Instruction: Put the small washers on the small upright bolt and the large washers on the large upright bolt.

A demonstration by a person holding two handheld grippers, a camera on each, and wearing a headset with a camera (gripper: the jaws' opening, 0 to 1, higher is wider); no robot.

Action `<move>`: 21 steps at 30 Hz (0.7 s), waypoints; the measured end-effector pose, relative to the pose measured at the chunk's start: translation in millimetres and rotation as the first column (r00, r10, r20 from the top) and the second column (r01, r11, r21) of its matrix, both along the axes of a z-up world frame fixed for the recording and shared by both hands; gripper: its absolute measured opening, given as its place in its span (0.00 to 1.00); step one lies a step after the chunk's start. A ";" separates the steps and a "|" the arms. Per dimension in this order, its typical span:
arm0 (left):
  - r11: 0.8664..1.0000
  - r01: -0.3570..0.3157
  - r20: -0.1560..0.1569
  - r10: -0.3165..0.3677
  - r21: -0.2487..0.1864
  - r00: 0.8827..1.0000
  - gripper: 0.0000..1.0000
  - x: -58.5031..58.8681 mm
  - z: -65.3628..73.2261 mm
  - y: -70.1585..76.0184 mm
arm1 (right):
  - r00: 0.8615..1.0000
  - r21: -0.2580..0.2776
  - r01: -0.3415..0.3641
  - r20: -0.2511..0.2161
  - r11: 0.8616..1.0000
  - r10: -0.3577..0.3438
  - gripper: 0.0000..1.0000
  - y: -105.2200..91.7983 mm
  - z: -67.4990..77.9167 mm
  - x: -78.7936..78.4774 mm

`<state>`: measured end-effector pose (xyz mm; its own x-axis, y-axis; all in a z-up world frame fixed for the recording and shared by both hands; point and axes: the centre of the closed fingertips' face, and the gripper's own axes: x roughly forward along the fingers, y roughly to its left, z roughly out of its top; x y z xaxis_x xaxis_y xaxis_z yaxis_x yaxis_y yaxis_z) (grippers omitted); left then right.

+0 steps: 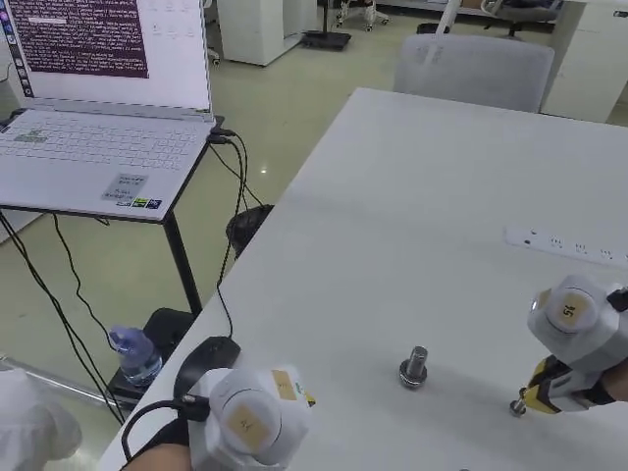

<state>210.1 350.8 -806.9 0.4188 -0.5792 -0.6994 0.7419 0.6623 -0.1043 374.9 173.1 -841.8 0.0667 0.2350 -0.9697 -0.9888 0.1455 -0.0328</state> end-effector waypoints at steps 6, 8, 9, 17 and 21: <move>1.000 -0.001 -0.008 0.001 -0.001 1.000 0.83 -2.0 -1.6 1.4 | 1.000 -0.024 -0.015 -0.003 1.000 0.015 0.13 -0.9 -11.7 -0.4; 1.000 0.001 -0.007 -0.001 0.002 1.000 0.83 -2.0 -1.8 2.2 | 1.000 -0.031 -0.014 -0.005 0.999 0.014 0.13 -0.8 -15.6 -0.6; 1.000 -0.001 -0.007 0.001 0.002 1.000 0.83 -1.9 -1.6 2.8 | 1.000 -0.035 -0.021 -0.004 0.999 0.021 0.13 -0.2 -17.5 -1.3; 1.000 0.001 -0.013 -0.001 0.005 1.000 0.82 -3.6 -2.9 6.7 | 1.000 -0.051 -0.025 -0.015 0.998 0.024 0.13 0.9 -27.0 0.2; 1.000 0.001 -0.016 -0.001 0.004 1.000 0.82 -4.6 -4.1 7.1 | 1.000 -0.058 -0.028 -0.015 0.998 0.028 0.13 0.4 -28.4 0.7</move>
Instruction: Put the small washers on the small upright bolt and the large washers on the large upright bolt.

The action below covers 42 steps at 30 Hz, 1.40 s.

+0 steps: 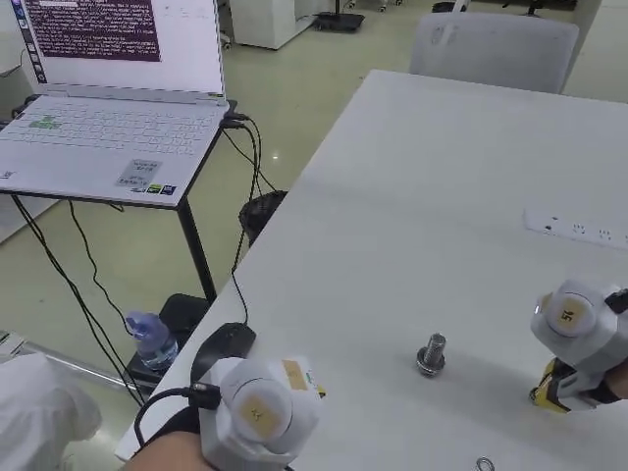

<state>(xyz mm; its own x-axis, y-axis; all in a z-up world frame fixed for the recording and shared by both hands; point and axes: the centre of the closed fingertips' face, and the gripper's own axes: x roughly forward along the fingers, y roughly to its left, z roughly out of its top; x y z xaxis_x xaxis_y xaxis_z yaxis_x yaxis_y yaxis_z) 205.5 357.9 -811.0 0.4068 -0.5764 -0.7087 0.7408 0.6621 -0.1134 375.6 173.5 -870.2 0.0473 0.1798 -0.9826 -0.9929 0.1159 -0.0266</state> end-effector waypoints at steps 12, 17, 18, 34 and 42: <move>1.000 0.006 -0.004 -0.006 0.000 1.000 0.81 -0.8 -0.1 -0.7 | 1.000 -0.011 0.007 -0.003 1.000 -0.007 0.14 -0.2 0.0 0.6; 1.000 0.003 0.000 -0.003 -0.001 1.000 0.80 -0.8 1.3 -0.4 | 1.000 -0.004 0.017 -0.007 1.000 -0.017 0.15 0.9 -0.6 1.3; 1.000 0.003 0.000 -0.003 0.000 1.000 0.80 -1.1 1.2 -0.4 | 1.000 -0.004 0.021 -0.009 1.000 -0.021 0.15 1.0 -0.4 1.0; 1.000 -0.001 0.005 0.001 0.010 1.000 0.80 -3.8 3.2 1.9 | 1.000 0.015 0.015 -0.003 1.000 -0.015 0.22 4.2 7.6 2.5; 1.000 -0.001 0.018 0.001 0.005 1.000 0.81 -3.2 7.7 -1.2 | 0.999 0.048 -0.040 0.009 0.998 0.039 0.28 15.4 18.9 -0.9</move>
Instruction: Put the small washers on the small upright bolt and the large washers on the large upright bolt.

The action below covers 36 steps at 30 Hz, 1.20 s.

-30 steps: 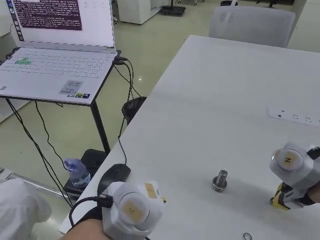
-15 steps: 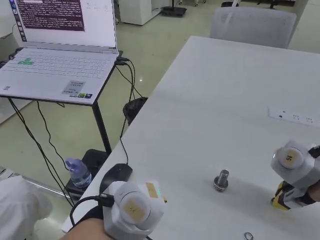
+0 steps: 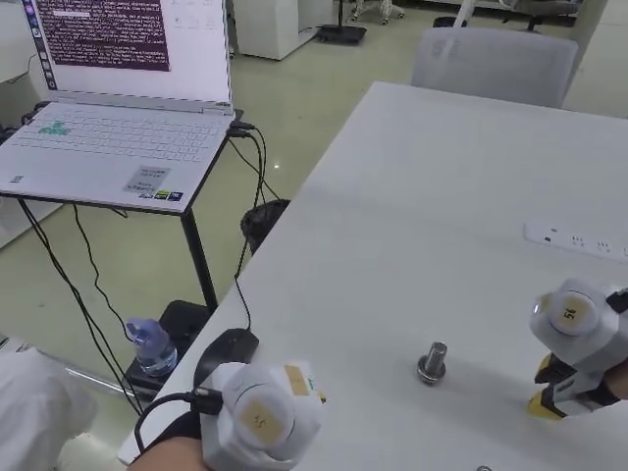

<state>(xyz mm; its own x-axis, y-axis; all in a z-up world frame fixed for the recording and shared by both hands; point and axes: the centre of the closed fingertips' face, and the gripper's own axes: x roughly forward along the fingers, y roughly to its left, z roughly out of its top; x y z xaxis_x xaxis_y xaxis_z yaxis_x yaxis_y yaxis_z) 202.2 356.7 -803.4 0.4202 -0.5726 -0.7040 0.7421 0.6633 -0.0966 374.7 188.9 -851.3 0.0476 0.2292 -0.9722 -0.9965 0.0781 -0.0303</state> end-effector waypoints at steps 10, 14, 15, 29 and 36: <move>1.000 0.003 0.012 -0.003 0.008 1.000 0.81 2.1 4.9 0.8 | 0.998 0.040 -0.057 0.005 0.998 0.057 0.29 16.2 12.1 -12.4; 1.000 0.003 0.014 -0.003 0.009 1.000 0.80 3.1 6.1 0.7 | 0.998 0.059 -0.063 0.001 0.996 0.063 0.29 20.9 14.5 -19.3; 1.000 0.003 0.015 -0.003 0.010 1.000 0.80 3.1 6.3 0.5 | 0.998 0.061 -0.067 0.001 0.996 0.067 0.29 21.4 14.6 -20.8; 1.000 -0.013 0.029 0.013 0.008 0.999 0.81 4.9 8.7 1.0 | 0.994 0.095 -0.112 -0.010 0.989 0.113 0.30 33.6 19.5 -52.0; 1.000 -0.011 0.034 0.011 0.003 0.999 0.81 3.3 10.6 -1.6 | 0.991 0.105 -0.130 -0.019 0.986 0.132 0.30 37.1 19.4 -71.7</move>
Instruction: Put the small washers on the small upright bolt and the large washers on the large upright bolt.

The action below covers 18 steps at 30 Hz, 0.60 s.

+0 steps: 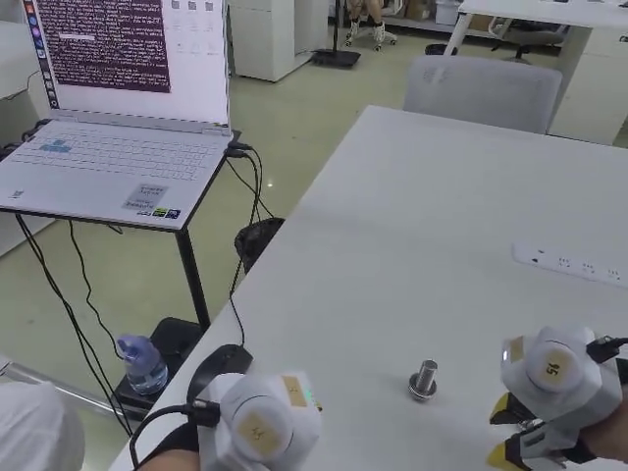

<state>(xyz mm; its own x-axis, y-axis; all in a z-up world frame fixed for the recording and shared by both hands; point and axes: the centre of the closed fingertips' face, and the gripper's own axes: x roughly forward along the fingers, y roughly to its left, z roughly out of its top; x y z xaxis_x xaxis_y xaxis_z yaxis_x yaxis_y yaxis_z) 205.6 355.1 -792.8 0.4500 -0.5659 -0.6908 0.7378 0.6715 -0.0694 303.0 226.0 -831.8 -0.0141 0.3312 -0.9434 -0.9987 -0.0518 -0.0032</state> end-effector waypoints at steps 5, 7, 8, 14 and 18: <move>1.000 -0.006 -0.001 0.006 -0.017 1.000 0.81 -2.0 1.0 -1.9 | 1.000 0.001 -0.011 -0.010 1.000 0.011 0.29 0.4 -5.2 -14.5; 1.000 -0.006 0.004 0.006 -0.018 1.000 0.81 -2.2 1.3 -2.1 | 1.000 -0.002 -0.014 -0.016 1.000 0.014 0.29 0.0 -8.5 -20.3; 1.000 -0.007 0.004 0.007 -0.016 1.000 0.82 -2.3 1.1 -1.9 | 1.000 -0.003 -0.015 -0.019 1.000 0.015 0.29 0.1 -9.4 -22.9; 1.000 0.001 0.011 0.000 -0.009 1.000 0.82 -2.2 2.7 -1.0 | 1.000 -0.010 -0.020 -0.020 1.000 0.020 0.29 1.5 -16.0 -31.7; 1.000 0.002 0.015 -0.002 -0.013 1.000 0.82 -1.9 4.5 -1.6 | 1.000 -0.018 -0.028 -0.014 0.999 0.027 0.29 0.7 -21.9 -34.5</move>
<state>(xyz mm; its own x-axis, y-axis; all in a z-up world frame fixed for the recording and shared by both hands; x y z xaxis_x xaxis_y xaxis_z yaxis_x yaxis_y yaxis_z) 203.7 353.5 -788.3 0.4589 -0.5755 -0.6769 0.7401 0.6691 -0.0672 268.4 226.6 -853.8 -0.0364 0.3134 -0.9489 -0.9968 -0.0790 0.0121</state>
